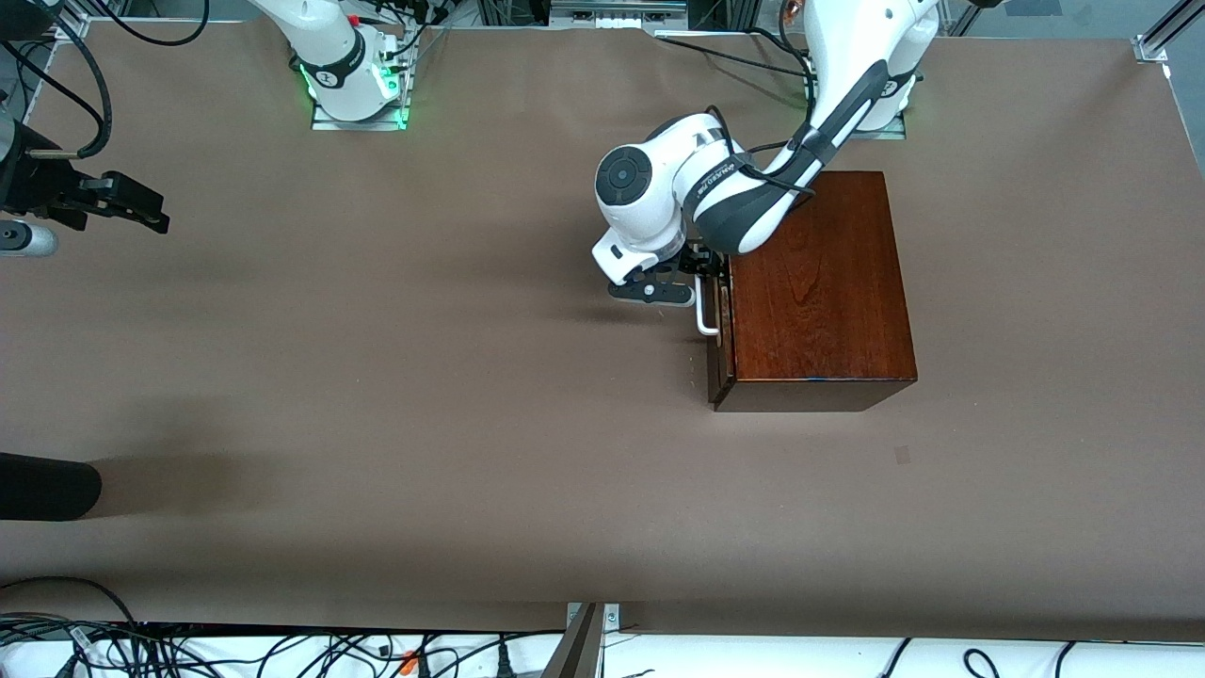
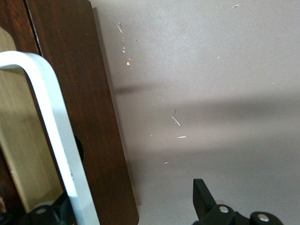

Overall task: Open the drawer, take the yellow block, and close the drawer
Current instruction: 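Pull the drawer handle outward with the left gripper, opening the drawer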

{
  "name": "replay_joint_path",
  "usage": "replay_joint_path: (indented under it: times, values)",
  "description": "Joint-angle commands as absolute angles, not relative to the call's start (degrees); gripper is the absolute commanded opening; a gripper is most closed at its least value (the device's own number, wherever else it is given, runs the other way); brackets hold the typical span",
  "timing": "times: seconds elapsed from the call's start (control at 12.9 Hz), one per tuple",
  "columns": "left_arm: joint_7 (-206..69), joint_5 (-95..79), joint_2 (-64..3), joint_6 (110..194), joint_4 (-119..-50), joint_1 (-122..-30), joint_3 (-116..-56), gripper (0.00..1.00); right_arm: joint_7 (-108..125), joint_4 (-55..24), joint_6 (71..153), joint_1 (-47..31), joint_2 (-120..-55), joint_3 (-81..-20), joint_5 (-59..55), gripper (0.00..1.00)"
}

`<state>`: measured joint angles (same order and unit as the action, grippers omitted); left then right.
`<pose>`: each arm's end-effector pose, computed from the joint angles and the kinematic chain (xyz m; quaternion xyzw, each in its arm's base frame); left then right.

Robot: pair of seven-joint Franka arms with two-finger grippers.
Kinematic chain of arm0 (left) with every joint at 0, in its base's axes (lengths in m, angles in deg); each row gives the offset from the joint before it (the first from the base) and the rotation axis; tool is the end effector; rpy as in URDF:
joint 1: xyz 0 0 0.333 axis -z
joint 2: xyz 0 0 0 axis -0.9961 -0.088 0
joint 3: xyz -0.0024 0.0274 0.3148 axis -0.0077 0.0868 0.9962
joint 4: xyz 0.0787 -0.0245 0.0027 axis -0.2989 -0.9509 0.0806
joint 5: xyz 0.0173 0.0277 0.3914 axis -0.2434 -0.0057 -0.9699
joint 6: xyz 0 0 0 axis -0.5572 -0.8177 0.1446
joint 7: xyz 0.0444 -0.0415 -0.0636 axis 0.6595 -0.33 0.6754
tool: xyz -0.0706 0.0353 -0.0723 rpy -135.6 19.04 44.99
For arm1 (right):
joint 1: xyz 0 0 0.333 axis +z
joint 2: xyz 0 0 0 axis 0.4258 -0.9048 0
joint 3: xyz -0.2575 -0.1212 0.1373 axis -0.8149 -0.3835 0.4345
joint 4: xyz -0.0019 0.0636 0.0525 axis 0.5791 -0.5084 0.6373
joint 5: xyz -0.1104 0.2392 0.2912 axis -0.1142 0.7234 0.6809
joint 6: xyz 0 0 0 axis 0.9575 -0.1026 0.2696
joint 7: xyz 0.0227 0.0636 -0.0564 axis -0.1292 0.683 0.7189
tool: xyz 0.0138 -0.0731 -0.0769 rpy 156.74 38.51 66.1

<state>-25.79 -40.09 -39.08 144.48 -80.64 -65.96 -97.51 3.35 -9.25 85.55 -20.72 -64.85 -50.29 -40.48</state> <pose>0.4687 -0.4432 0.2737 -0.9878 0.0711 0.0633 0.1231 0.5530 -0.0103 0.5936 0.9991 -0.0084 -0.0402 0.0143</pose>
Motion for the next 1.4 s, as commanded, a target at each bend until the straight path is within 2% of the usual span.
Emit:
replay_joint_path:
  times: [0.0, 0.62, 0.93, 1.32]
  values:
    - [-23.81, -41.2, -40.16, 146.81, -79.69, -65.26, -97.9, 1.0, 2.69, -8.77, 84.77, -21.51, -64.42, -49.52, -40.46, 1.0]
    - [-23.37, -40.23, -42.35, 152.69, -77.23, -62.98, -97.99, 1.0, 2.69, -8.77, 84.77, -21.51, -64.42, -49.52, -40.46, 1.0]
    - [-23.37, -40.14, -44.81, 152.96, -72.84, -61.05, -97.99, 1.0, 2.78, -8.77, 84.77, -21.51, -64.42, -49.52, -40.46, 1.0]
    - [-23.46, -39.35, -45.34, 152.87, -70.81, -60.25, -98.08, 1.0, 2.78, -8.77, 84.77, -21.51, -64.42, -49.52, -40.46, 1.0]
